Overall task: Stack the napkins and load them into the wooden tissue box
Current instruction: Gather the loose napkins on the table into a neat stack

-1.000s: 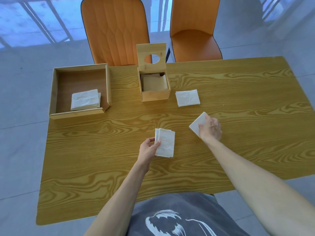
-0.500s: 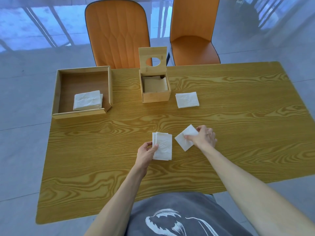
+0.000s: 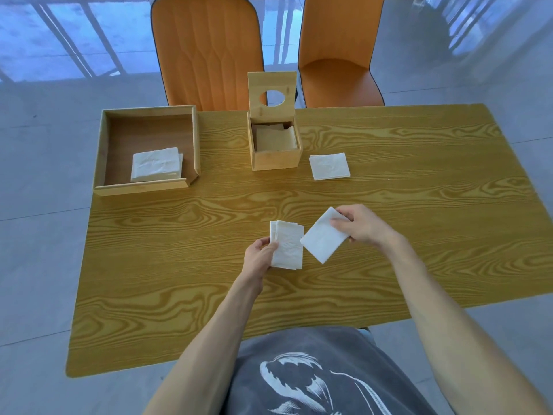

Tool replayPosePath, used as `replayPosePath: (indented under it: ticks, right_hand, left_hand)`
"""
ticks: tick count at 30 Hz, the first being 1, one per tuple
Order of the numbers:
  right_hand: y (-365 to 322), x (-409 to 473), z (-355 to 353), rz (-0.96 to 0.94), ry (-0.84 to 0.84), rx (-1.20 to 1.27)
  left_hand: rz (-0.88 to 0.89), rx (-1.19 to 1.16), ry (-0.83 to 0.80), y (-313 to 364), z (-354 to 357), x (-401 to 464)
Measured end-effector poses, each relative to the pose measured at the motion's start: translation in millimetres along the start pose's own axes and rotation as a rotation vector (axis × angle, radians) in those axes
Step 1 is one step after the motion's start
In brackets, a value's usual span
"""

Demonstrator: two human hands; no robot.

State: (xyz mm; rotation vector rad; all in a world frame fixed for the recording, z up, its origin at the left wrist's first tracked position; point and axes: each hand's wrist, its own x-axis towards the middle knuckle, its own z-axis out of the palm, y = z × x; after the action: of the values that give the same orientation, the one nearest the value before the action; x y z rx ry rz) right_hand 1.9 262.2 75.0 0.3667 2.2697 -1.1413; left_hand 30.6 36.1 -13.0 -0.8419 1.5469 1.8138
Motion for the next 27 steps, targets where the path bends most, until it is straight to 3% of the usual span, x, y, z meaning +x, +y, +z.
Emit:
replayPosePath:
  ticks: [5,11,27]
  right_hand:
    - [-19.2,-0.7,6.6,-0.014,-0.206,-0.062]
    - [-20.0,18.6,33.8,0.019,-0.296,-0.095]
    - [-12.4,59.9,69.7,-0.096,-0.085,-0.15]
  left_hand:
    - [-0.003,-0.025,-0.023,-1.0,-1.4,1.2]
    - [-0.001,-0.035,-0.031,0.4,-0.8,-1.0]
    - [-0.029,-0.058,-0.017,3.3,-0.6,-1.0]
